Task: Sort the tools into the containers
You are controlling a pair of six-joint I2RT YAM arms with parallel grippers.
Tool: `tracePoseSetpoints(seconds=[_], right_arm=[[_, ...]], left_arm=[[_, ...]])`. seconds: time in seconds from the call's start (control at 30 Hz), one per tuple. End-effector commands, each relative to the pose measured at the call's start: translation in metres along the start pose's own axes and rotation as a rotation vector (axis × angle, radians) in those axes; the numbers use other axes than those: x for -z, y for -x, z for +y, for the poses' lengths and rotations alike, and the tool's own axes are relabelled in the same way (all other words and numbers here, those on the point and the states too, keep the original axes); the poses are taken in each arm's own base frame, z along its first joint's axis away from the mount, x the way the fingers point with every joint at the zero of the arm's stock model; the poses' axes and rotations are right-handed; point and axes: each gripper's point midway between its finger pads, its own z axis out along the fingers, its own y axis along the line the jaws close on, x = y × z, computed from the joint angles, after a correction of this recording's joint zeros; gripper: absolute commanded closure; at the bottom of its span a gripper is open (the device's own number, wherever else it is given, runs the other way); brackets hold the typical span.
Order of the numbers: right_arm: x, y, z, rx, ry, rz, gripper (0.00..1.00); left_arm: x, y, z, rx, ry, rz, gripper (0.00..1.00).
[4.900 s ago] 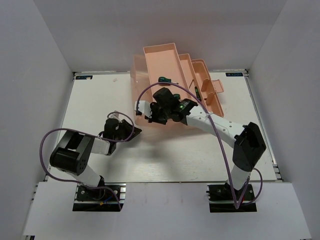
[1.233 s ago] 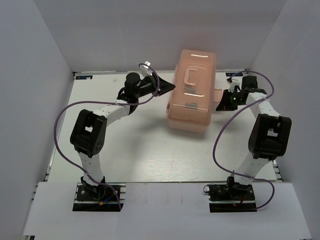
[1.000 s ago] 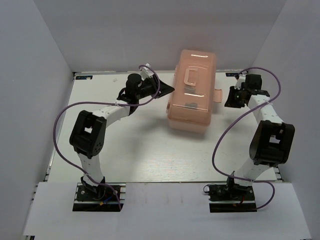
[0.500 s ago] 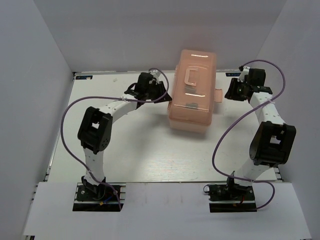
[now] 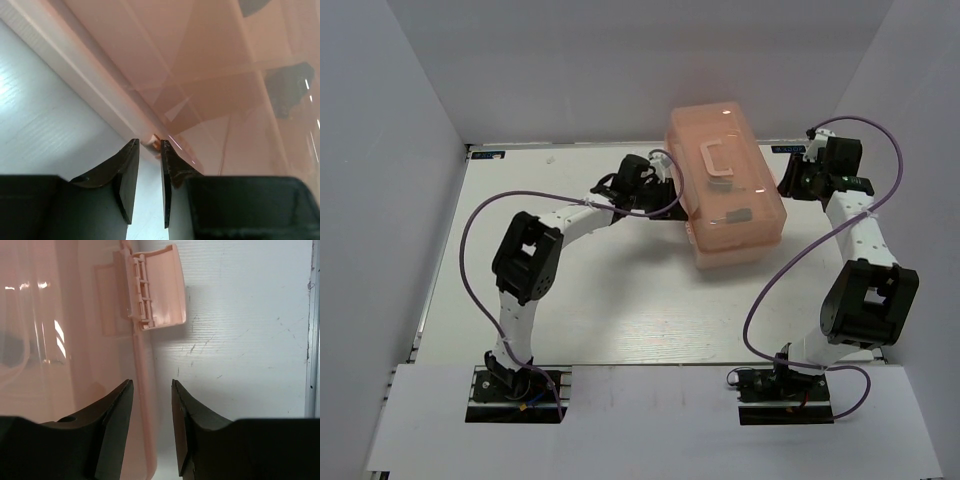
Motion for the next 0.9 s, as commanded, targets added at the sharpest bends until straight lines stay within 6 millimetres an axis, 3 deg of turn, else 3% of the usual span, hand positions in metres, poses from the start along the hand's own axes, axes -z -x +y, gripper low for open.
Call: tracePoseSetpoints(seconds=[0.0, 0.1, 0.13, 0.23, 0.27, 0.3, 0.33, 0.37, 0.43, 0.57, 0.67, 0.87], right_arm=[[0.005, 0.006, -0.005, 0.026, -0.024, -0.026, 0.57], [0.005, 0.004, -0.003, 0.040, -0.013, 0.001, 0.58], [0.001, -0.014, -0.004, 0.034, -0.002, 0.078, 0.58], [-0.001, -0.028, 0.008, 0.048, 0.085, 0.124, 0.60], [0.002, -0.029, 0.017, 0.054, 0.131, 0.120, 0.61], [0.001, -0.042, 0.021, 0.054, 0.158, 0.145, 0.61], [0.004, -0.042, 0.024, 0.064, 0.168, 0.138, 0.63], [0.006, -0.045, 0.025, 0.063, 0.171, 0.143, 0.63], [0.006, -0.047, 0.026, 0.060, 0.174, 0.140, 0.64], [0.009, -0.050, 0.041, 0.048, 0.256, 0.153, 0.67], [0.008, -0.049, 0.040, 0.037, 0.243, 0.154, 0.68], [0.016, -0.056, 0.062, 0.030, 0.373, 0.171, 0.68]], left_arm=[[0.023, -0.023, 0.012, 0.040, 0.096, 0.041, 0.66], [0.051, -0.008, 0.025, 0.072, 0.198, -0.068, 0.62], [0.059, -0.003, 0.029, 0.075, 0.244, -0.108, 0.58], [0.092, 0.007, 0.029, 0.076, 0.322, -0.200, 0.44], [0.101, 0.001, 0.032, 0.077, 0.346, -0.211, 0.42], [0.121, 0.012, 0.024, 0.066, 0.351, -0.268, 0.40], [0.131, 0.016, 0.025, 0.062, 0.382, -0.305, 0.38], [0.137, 0.009, 0.028, 0.066, 0.404, -0.305, 0.38], [0.154, 0.012, 0.022, 0.058, 0.420, -0.346, 0.37], [0.160, -0.001, 0.031, 0.062, 0.440, -0.328, 0.36], [0.158, -0.009, 0.037, 0.072, 0.436, -0.308, 0.36], [0.155, -0.015, 0.036, 0.072, 0.412, -0.294, 0.36]])
